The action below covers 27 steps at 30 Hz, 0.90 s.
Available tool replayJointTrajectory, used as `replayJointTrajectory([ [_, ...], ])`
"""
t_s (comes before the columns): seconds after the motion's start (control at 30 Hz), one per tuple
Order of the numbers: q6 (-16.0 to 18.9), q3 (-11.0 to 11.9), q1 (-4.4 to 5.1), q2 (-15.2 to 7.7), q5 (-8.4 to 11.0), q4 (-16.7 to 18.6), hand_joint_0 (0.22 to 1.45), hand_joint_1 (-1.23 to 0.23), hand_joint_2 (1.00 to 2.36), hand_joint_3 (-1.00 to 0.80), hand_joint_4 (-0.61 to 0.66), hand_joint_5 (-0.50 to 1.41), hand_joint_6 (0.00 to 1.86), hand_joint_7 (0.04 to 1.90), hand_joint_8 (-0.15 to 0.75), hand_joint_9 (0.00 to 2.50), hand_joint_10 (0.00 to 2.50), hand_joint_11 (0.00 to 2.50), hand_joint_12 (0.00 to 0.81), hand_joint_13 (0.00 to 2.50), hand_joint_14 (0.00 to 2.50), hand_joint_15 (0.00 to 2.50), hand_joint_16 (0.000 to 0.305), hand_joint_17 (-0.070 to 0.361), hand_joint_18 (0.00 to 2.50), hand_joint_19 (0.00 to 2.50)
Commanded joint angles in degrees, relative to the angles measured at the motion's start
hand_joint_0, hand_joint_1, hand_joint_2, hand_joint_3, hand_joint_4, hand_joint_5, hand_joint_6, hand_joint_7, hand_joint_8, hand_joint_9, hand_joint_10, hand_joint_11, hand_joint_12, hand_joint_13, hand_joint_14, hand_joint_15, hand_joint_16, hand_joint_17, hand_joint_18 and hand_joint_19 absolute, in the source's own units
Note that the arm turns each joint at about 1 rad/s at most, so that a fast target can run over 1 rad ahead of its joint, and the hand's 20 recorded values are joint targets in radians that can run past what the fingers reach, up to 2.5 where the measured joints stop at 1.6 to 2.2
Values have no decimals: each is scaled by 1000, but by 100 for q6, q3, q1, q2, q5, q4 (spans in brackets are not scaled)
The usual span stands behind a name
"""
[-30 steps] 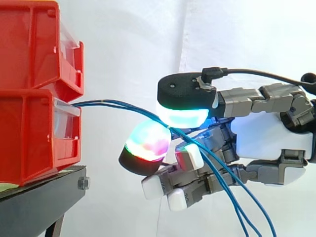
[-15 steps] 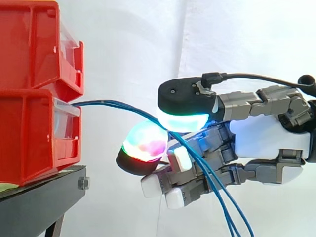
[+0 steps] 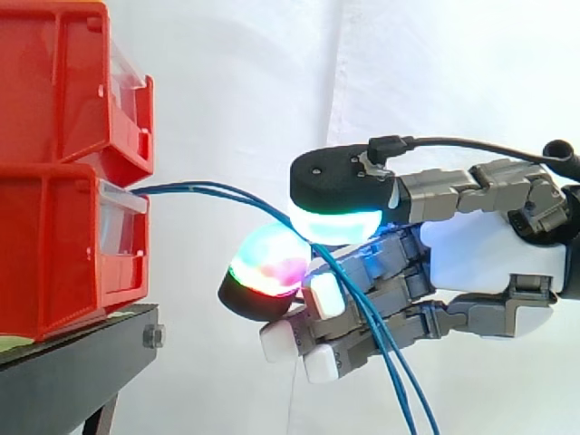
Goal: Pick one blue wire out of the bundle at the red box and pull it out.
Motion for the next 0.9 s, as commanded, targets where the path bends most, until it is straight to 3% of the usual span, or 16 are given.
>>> replayJointTrajectory([
  [0.0, -9, -1, -3, 0, -5, 0, 602, -791, 1008, -4, 373, -127, 798, 832, 333, 1046, 20, 610, 435, 749, 16, 402, 72, 161, 584, 515],
  [0.13, 0, 8, -3, 0, -5, 8, 587, -690, 1005, -63, 385, -57, 607, 1176, 323, 1048, 16, 432, 438, 750, 16, 358, 74, 167, 596, 523],
  [0.23, -9, -1, -3, 0, -5, 0, 617, -651, 1007, -67, 398, -41, 552, 1280, 309, 1056, 19, 428, 424, 749, 15, 379, 71, 159, 572, 529],
  [0.33, -9, -1, -3, 0, -5, 8, 633, -658, 1012, -82, 382, -45, 537, 1296, 306, 1050, 22, 521, 417, 734, 17, 400, 67, 150, 549, 532],
  [0.47, -9, -1, -3, 0, -5, 8, 638, -664, 1017, -79, 377, -74, 585, 1173, 299, 1009, 25, 611, 401, 695, 18, 416, 63, 142, 518, 535],
  [0.53, -9, -1, -3, 0, -5, 8, 633, -778, 1015, -46, 386, -105, 668, 1022, 309, 1004, 25, 678, 415, 697, 18, 423, 65, 147, 530, 528],
  [0.63, -9, 8, -3, 0, -5, 8, 626, -815, 1016, -64, 401, -124, 740, 925, 313, 1011, 26, 702, 415, 704, 19, 422, 66, 148, 531, 528],
  [0.73, -9, -1, -3, 0, -5, 17, 600, -784, 1013, -75, 421, -98, 682, 1012, 315, 1030, 24, 604, 422, 725, 18, 412, 69, 154, 548, 527],
  [0.83, -9, -1, -12, 0, -5, 8, 614, -647, 1012, -100, 451, -46, 506, 1311, 303, 1055, 19, 469, 412, 731, 16, 398, 68, 153, 540, 539],
  [0.87, -9, -1, -12, 0, -5, 8, 619, -631, 1013, -102, 444, -44, 501, 1301, 296, 1054, 18, 453, 410, 730, 18, 392, 67, 152, 533, 548],
])
